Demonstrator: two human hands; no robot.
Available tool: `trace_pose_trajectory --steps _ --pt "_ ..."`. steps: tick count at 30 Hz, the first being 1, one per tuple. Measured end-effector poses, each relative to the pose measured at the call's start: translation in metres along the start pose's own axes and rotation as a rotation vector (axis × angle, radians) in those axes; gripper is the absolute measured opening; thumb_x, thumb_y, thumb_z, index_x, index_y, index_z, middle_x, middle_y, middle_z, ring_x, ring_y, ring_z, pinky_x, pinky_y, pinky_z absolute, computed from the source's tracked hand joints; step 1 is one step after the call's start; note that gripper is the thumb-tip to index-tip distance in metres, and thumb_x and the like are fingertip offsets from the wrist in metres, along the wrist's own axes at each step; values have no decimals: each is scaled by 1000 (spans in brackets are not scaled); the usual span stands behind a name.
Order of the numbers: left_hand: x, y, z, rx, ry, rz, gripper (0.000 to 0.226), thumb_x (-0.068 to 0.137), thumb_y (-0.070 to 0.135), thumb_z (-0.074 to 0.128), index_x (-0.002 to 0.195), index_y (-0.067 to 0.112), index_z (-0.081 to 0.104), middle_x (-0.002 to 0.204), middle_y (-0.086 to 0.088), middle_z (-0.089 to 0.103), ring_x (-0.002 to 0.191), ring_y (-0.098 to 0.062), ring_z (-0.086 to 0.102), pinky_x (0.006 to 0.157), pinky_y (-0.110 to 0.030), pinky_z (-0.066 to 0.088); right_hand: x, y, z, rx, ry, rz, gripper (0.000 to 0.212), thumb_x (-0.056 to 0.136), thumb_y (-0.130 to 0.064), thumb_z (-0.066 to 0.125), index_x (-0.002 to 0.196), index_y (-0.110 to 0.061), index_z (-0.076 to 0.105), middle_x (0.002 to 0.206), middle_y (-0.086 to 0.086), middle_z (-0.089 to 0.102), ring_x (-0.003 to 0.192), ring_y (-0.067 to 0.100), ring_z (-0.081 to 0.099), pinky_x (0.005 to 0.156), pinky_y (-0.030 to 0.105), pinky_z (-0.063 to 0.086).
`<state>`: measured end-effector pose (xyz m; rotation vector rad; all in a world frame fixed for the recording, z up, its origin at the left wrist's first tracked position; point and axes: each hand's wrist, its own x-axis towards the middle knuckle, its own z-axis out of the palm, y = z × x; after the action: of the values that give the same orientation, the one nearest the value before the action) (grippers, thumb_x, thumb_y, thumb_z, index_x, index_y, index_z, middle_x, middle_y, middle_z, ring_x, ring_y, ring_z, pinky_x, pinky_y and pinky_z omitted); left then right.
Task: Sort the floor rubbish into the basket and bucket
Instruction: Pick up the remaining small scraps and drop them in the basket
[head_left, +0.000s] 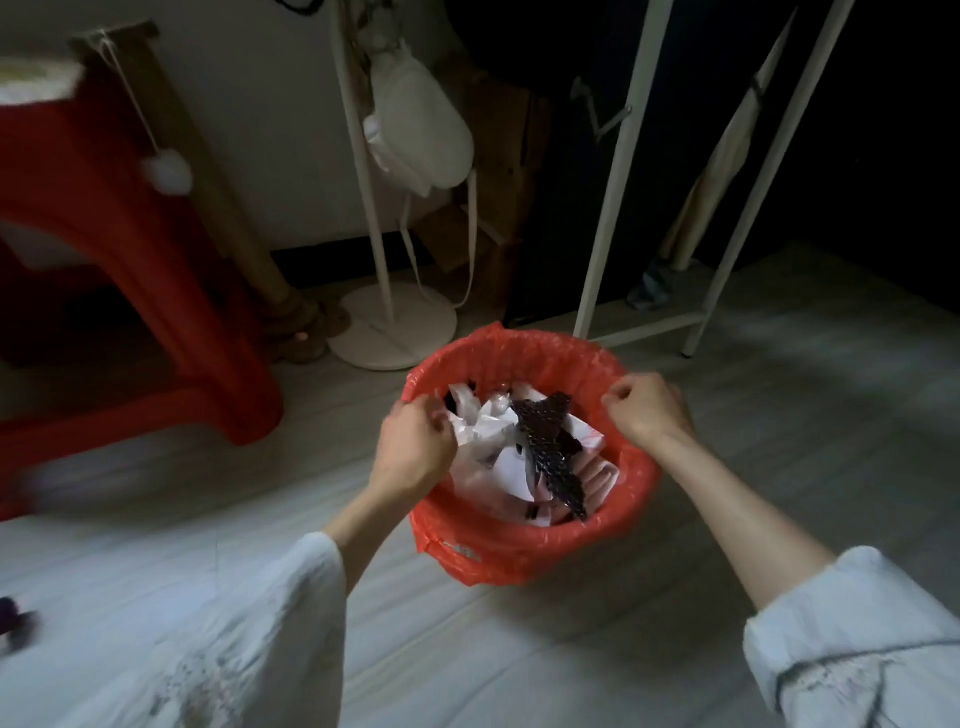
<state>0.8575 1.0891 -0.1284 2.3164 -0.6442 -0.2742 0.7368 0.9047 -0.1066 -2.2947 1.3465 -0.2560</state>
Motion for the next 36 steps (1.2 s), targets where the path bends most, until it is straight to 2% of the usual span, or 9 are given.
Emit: trace_pose_trajectory --steps 4,7,10,15,17,20,25,33,36 --pt "13 -14 -7 -111 22 -209 42 83 14 39 122 12 55 121 -19 50 116 -39 46 103 -41 38 11 6 3 4 44 54 31 92 -19 46 113 -3 63 120 20 60 114 36 53 94 37 44" --pt "21 -18 -12 -328 -81 -280 39 73 8 35 96 9 66 93 -16 67 88 -32 63 86 -45 53 15 9 9 64 10 171 31 92 -17 47 110 3 64 118 23 61 111 37 56 90 35 46" --pt "24 -15 -24 -446 -160 -413 30 81 -1 36 83 3 66 70 -9 59 66 -23 56 74 -41 55 17 4 7 153 8 266 31 92 -18 49 108 4 64 117 24 61 108 37 59 88 36 48" --pt "2 1 -77 -525 -220 -630 29 83 -2 37 65 12 56 59 -3 46 58 -18 46 58 -25 44 0 -19 -33 379 -261 381 35 81 -32 61 96 -1 66 88 14 67 76 27 65 69 35 54" --pt "-9 19 -117 -547 -263 -669 27 83 -1 37 72 12 58 64 -3 48 63 -18 47 59 -25 45 -14 -39 -70 478 -339 449 17 81 -25 62 82 -8 63 74 9 64 62 19 60 65 32 54" --pt "-22 63 -184 -548 -324 -690 22 86 2 38 82 12 58 71 -4 49 68 -19 51 63 -27 48 -38 -74 -136 472 -399 484 14 85 -22 60 76 -12 56 65 4 57 55 13 53 53 22 46" --pt "-50 155 -297 -510 -319 -749 17 87 7 41 79 16 54 77 -4 48 69 -18 50 65 -28 45 -86 -125 -257 541 -585 572 20 87 -21 58 101 -7 60 87 10 63 79 22 59 66 26 48" --pt "-93 326 -420 -551 -379 -749 18 92 12 46 90 13 64 95 -9 62 87 -24 56 73 -32 47 -139 -147 -472 709 -600 645 18 94 -27 52 91 -10 58 82 6 64 73 18 61 64 28 49" --pt "-100 388 -425 -590 -381 -718 17 90 11 49 86 12 65 88 -8 62 78 -23 58 73 -33 47 -141 -129 -535 754 -578 639 21 95 -28 51 92 -9 59 88 8 65 75 19 61 66 29 50"
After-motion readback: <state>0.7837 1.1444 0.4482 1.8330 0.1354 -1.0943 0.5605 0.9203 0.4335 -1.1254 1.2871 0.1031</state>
